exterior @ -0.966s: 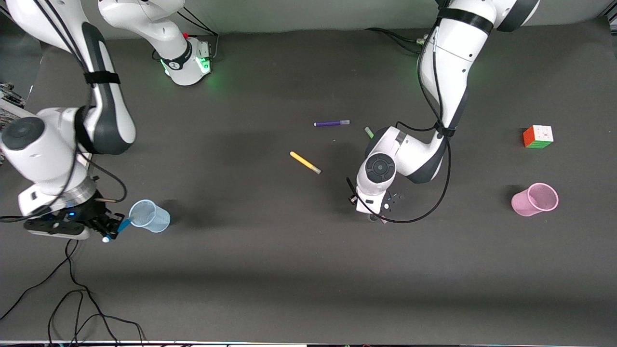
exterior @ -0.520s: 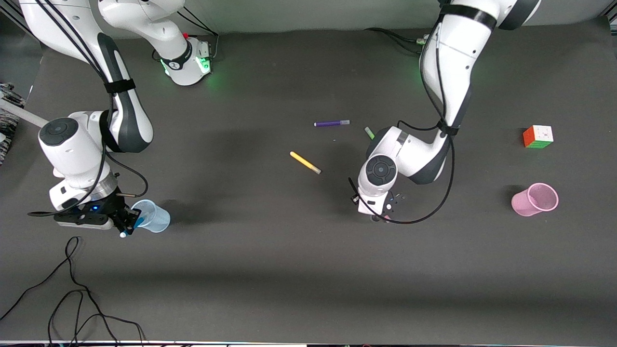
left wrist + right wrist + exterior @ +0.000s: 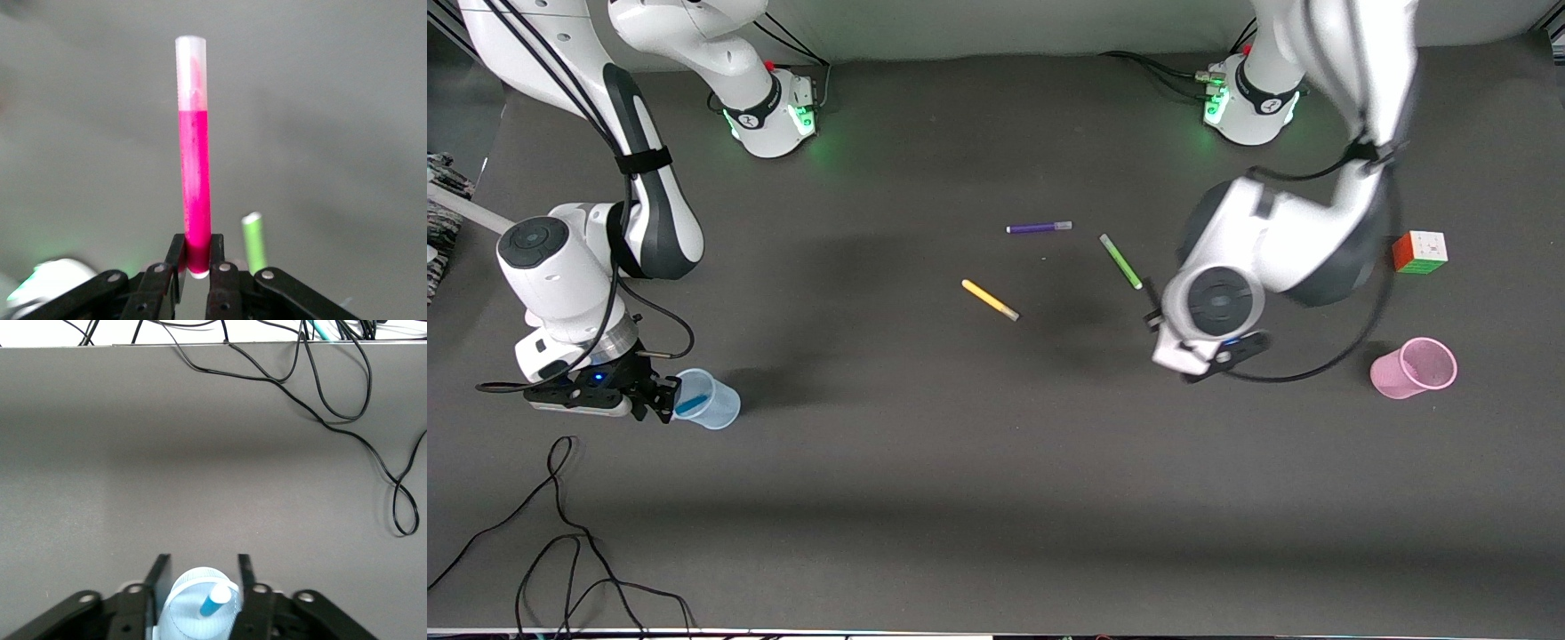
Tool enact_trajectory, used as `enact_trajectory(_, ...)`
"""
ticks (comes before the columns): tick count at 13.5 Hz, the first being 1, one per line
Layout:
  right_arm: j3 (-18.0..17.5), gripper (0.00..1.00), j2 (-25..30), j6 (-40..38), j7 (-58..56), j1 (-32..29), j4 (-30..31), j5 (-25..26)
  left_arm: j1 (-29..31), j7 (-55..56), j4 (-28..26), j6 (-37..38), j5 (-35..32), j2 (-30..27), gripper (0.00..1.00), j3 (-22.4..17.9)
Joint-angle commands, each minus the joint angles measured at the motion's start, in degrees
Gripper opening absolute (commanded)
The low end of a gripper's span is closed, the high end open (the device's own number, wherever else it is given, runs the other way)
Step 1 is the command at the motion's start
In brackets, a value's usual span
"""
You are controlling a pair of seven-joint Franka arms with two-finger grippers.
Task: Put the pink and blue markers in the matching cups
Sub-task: 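Drop the blue marker into the blue cup while the left gripper carries the pink marker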
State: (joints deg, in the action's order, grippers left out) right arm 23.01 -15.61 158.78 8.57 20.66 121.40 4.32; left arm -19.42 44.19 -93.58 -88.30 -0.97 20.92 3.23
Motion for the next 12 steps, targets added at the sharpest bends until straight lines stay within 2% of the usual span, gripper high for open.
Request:
enact_trajectory(1, 0.5, 1.0, 2.8, -2.6, -0.3, 0.8, -0.1, 1.1, 8.6, -15.7, -2.0, 9.9, 1.1, -6.7, 0.0, 0.2)
enact_trajectory(3, 0.0, 1.0, 4.3, -14.1, 0.0, 0.9, -5.4, 1.0, 16.4, -29.2, -2.0, 14.9, 0.0, -8.3, 0.0, 0.0)
enact_trajectory(6, -0.1, 1.0, 5.6, -34.9, 0.8, 3.6, -15.4, -0.5, 26.6, -44.1, -2.7, 16.9, -2.6, -7.1, 0.0, -0.1)
enact_trajectory(10, -0.2, 1.0, 11.3, -49.3, 1.3, 6.1, -17.9, -0.8, 31.5, -51.2, -2.0, 16.6, -8.0, -2.3, 0.0, -0.1)
enact_trajectory(12, -0.8, 1.0, 13.7, -56.7, 1.0, 6.2, -20.9, -0.8, 32.8, -54.8, 2.6, 16.6, -9.7, 2.7, 0.0, -0.1)
